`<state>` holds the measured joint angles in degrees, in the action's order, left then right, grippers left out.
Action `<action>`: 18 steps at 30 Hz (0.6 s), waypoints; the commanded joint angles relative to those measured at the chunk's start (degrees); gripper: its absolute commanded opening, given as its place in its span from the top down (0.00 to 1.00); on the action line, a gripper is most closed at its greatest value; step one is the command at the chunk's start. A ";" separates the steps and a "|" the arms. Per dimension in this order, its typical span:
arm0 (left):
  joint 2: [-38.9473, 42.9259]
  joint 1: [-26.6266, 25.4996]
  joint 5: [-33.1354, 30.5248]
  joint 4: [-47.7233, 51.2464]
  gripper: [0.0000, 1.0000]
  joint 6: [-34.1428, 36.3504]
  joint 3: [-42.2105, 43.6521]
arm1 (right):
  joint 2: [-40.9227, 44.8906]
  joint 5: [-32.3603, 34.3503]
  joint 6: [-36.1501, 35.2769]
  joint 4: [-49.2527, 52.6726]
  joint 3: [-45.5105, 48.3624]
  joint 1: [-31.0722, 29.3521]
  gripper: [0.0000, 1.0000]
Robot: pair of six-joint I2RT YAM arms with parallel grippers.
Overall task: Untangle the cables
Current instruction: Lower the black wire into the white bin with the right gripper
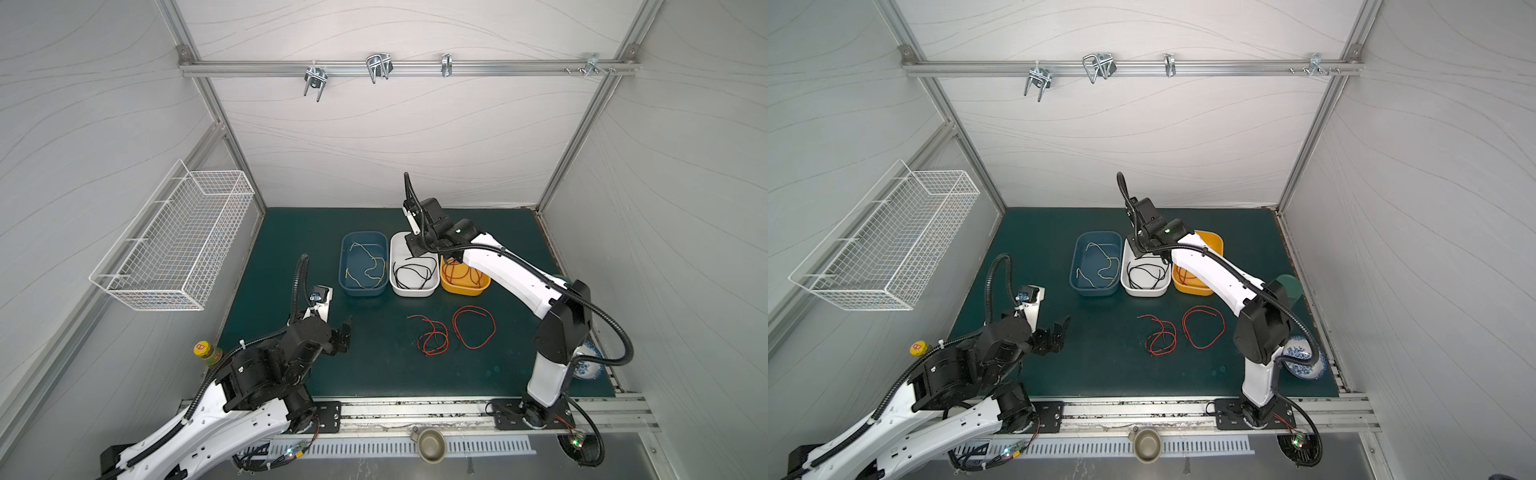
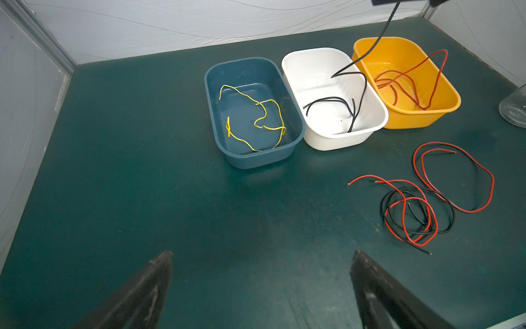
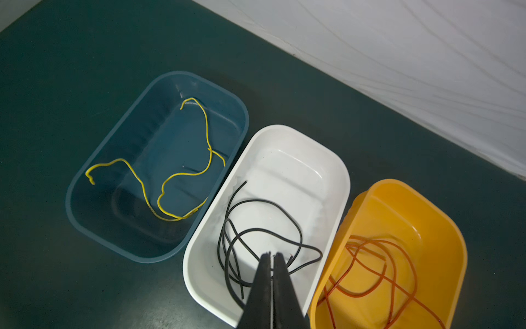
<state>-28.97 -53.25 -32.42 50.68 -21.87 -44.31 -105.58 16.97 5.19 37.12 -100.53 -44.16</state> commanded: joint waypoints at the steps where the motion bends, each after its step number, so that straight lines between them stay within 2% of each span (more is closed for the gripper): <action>1: 0.58 -0.03 -1.10 -0.88 0.01 0.16 -0.29 | -2.04 -4.11 2.75 0.68 0.83 0.30 1.00; 18: 0.31 0.00 -0.83 -1.15 0.01 0.42 -0.25 | -10.35 -12.43 8.23 -1.56 4.48 2.87 1.00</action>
<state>-28.97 -53.25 -32.40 50.68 -21.43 -44.31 -114.19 6.83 12.10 36.05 -96.60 -42.04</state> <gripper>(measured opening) 0.989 0.050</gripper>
